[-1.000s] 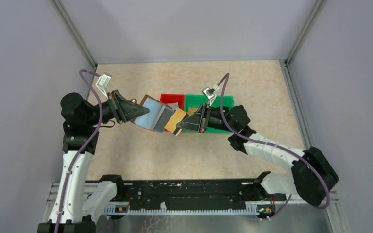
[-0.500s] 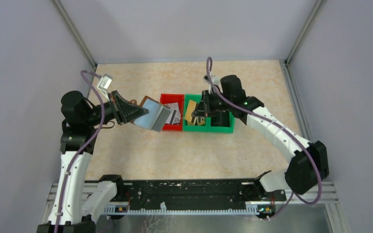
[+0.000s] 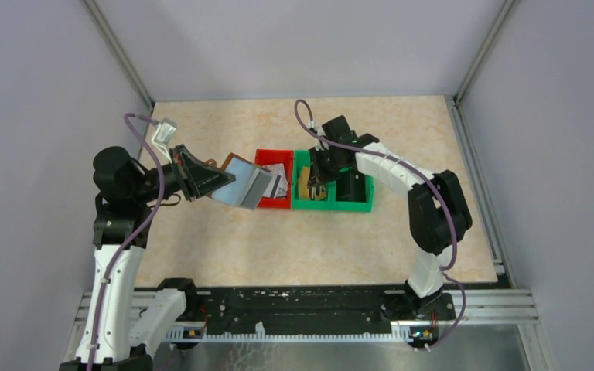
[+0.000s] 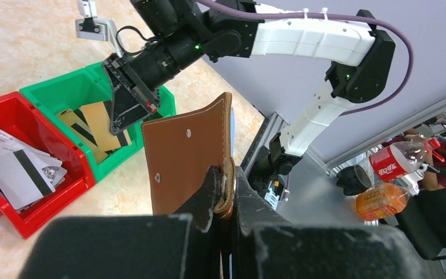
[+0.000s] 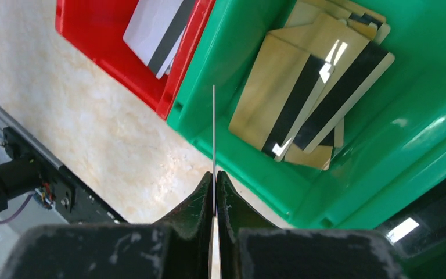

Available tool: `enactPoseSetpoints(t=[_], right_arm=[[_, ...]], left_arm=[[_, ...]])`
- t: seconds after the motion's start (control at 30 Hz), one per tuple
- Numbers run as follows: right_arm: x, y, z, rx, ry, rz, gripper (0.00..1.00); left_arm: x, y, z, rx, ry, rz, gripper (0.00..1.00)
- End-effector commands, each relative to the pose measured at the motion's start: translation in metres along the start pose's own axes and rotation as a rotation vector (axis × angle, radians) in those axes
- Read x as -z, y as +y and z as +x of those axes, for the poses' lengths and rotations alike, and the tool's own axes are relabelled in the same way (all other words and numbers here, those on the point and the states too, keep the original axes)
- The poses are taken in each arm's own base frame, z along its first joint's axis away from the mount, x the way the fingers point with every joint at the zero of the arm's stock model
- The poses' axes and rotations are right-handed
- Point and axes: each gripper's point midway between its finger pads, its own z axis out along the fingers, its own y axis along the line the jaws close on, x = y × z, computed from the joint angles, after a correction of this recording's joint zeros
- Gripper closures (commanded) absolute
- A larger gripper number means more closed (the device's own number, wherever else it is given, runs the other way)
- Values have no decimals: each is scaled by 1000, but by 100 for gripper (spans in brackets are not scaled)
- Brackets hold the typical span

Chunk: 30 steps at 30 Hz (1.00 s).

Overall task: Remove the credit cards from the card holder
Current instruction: Place the credit card in the storage box.

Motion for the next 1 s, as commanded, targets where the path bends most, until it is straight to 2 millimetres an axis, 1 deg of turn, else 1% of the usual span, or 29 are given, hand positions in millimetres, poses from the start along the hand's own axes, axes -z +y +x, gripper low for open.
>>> enactPoseSetpoints(t=[0.0, 0.2, 0.3, 0.37, 0.47, 0.57, 0.63, 0.7, 0.8, 0.87, 0.93, 0.97], right_arm=[[-2, -3, -29, 35, -66, 24, 100], [-25, -10, -25, 5, -28, 15, 100], [-31, -10, -25, -4, -27, 7, 99], [-32, -12, -26, -5, -36, 15, 91], [-26, -13, -32, 3, -61, 39, 79], [-12, -10, -44, 19, -112, 60, 67], [1, -5, -52, 32, -148, 68, 62], [17, 2, -62, 48, -188, 76, 59], [48, 14, -77, 79, -258, 83, 57], [71, 27, -85, 110, -302, 63, 54], [96, 50, -90, 161, -356, -12, 49], [108, 64, -90, 195, -386, -68, 44]], left_arm=[[4, -15, -8, -50, -26, 27, 100], [5, -19, -8, -51, -34, 40, 100], [6, -22, -9, -64, -36, 49, 100], [6, -22, -8, -64, -34, 51, 100], [6, -22, -6, -65, -29, 53, 100], [6, -20, -5, -71, -26, 52, 100], [6, -20, -4, -78, -23, 54, 100], [6, -20, -5, -91, -24, 53, 100], [6, -20, -5, -100, -24, 54, 100], [6, -20, -4, -101, -21, 58, 100], [6, -21, -3, -102, -16, 64, 100], [6, -21, -2, -101, -11, 70, 100]])
